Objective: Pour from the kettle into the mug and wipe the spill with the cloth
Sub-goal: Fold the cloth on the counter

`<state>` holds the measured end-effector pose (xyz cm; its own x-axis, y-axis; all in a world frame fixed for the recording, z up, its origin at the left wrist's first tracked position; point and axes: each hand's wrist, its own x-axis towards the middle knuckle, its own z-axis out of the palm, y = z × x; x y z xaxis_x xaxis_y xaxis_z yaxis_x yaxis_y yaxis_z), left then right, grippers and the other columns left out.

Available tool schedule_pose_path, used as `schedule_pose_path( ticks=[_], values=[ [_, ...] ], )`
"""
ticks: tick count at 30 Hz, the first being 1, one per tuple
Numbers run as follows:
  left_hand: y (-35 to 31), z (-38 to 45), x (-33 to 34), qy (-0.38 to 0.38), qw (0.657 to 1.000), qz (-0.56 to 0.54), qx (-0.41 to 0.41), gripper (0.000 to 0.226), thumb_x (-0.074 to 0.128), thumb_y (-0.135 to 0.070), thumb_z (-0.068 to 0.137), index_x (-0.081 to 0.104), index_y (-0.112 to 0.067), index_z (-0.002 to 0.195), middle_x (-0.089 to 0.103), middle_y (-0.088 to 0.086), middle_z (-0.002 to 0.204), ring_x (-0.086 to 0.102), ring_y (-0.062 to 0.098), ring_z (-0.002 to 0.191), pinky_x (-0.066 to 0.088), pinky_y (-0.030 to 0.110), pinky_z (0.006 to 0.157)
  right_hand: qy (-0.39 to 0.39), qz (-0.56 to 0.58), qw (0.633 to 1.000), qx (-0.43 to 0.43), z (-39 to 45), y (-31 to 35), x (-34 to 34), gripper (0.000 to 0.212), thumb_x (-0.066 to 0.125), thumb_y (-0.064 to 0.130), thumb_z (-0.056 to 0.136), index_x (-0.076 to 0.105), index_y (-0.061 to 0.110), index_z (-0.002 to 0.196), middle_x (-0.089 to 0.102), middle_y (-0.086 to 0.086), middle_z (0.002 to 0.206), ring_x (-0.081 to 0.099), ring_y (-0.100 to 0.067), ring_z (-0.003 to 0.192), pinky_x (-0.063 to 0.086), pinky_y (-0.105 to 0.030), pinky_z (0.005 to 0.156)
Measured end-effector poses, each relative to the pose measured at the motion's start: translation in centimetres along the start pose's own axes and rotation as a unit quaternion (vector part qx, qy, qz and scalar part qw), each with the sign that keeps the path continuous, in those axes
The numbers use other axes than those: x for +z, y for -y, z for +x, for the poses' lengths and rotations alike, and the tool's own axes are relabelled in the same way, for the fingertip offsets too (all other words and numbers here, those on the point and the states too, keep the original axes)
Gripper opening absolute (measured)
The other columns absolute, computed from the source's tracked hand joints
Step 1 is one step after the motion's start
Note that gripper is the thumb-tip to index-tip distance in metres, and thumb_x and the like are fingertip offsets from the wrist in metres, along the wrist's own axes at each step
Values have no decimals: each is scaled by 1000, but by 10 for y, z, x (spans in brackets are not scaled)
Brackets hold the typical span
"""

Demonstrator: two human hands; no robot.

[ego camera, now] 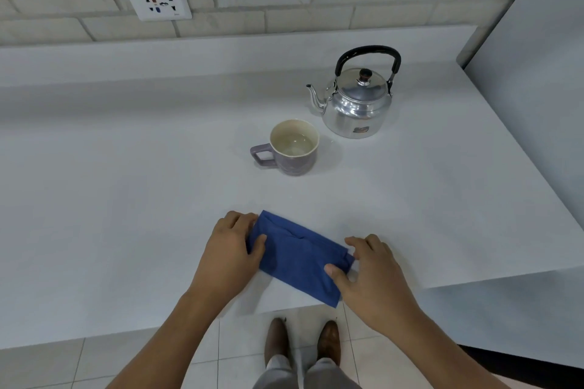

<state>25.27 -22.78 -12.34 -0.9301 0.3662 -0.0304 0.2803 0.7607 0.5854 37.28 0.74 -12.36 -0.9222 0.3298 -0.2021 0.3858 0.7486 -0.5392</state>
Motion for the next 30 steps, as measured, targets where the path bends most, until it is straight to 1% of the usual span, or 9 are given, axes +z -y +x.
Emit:
schedule_pose_path(
  ticks=[4, 7, 9, 12, 14, 16, 21, 25, 30],
  values=[
    [-7, -4, 5, 3, 999, -12, -34, 37, 65, -25, 97, 62, -14, 133, 62, 2, 121, 56, 12, 93, 44, 20, 84, -7, 15, 1000, 11, -2, 2, 7, 56, 64, 53, 88, 51, 23, 134, 55, 10, 115, 49, -7, 104, 41, -19, 82],
    [-9, -5, 9, -5, 998, -24, -54, 34, 65, -22, 98, 63, -13, 131, 65, 3, 114, 54, 9, 87, 34, 6, 74, -6, 19, 1000, 8, 1, 5, 9, 33, 66, 43, 89, 56, 26, 115, 54, 13, 102, 49, -8, 95, 36, -16, 73],
    [-10, -5, 11, -6, 997, -32, -68, 28, 64, -21, 98, 67, -12, 124, 64, -1, 102, 55, 10, 83, 33, 4, 70, -8, 26, 1000, 10, 4, 6, 9, 20, 69, 38, 87, 56, 28, 99, 52, 15, 95, 49, -9, 91, 34, -15, 69],
    [-9, -4, 10, -8, 996, -35, -82, 17, 65, -20, 97, 69, -12, 111, 61, -6, 92, 54, 9, 78, 38, 8, 68, -9, 50, 999, 12, 7, 10, 9, 20, 74, 29, 85, 53, 30, 87, 51, 16, 90, 53, -9, 85, 41, -17, 69],
    [-9, -4, 9, -6, 996, -36, -85, 10, 66, -21, 97, 69, -14, 102, 63, -5, 88, 54, 7, 74, 44, 13, 69, -8, 78, 997, 18, 8, 12, 9, 22, 74, 26, 85, 52, 31, 84, 56, 15, 88, 57, -6, 80, 44, -15, 65],
    [-9, -6, 7, -13, 995, -53, -88, 1, 67, -21, 96, 68, -20, 97, 63, -9, 85, 56, 3, 74, 39, 8, 66, -5, 124, 992, 30, 9, 14, 8, 23, 75, 24, 86, 54, 33, 84, 63, 14, 84, 62, -4, 75, 47, -14, 60],
    [0, -10, -2, -22, 984, -130, -123, 17, 68, -21, 96, 61, -37, 96, 65, -19, 89, 61, -1, 82, 39, 6, 67, -14, 237, 970, 46, 20, 25, 0, 18, 81, 23, 83, 65, 30, 87, 71, 11, 82, 66, 2, 78, 50, -11, 62],
    [16, -12, -14, -48, 965, -201, -162, 15, 71, -21, 94, 70, -35, 100, 73, -10, 93, 67, 11, 82, 47, 16, 69, -12, 280, 959, 40, 36, 47, -3, 20, 83, 21, 81, 67, 32, 87, 73, 13, 86, 67, 3, 80, 52, -12, 65],
    [40, -11, -47, -93, 933, -282, -203, 21, 74, -18, 92, 78, -32, 107, 81, -12, 96, 75, 9, 84, 57, 25, 75, 21, 296, 955, 18, 61, 83, 2, 19, 83, 22, 79, 71, 31, 90, 74, 14, 87, 68, 5, 81, 55, -19, 70]
  ],
)
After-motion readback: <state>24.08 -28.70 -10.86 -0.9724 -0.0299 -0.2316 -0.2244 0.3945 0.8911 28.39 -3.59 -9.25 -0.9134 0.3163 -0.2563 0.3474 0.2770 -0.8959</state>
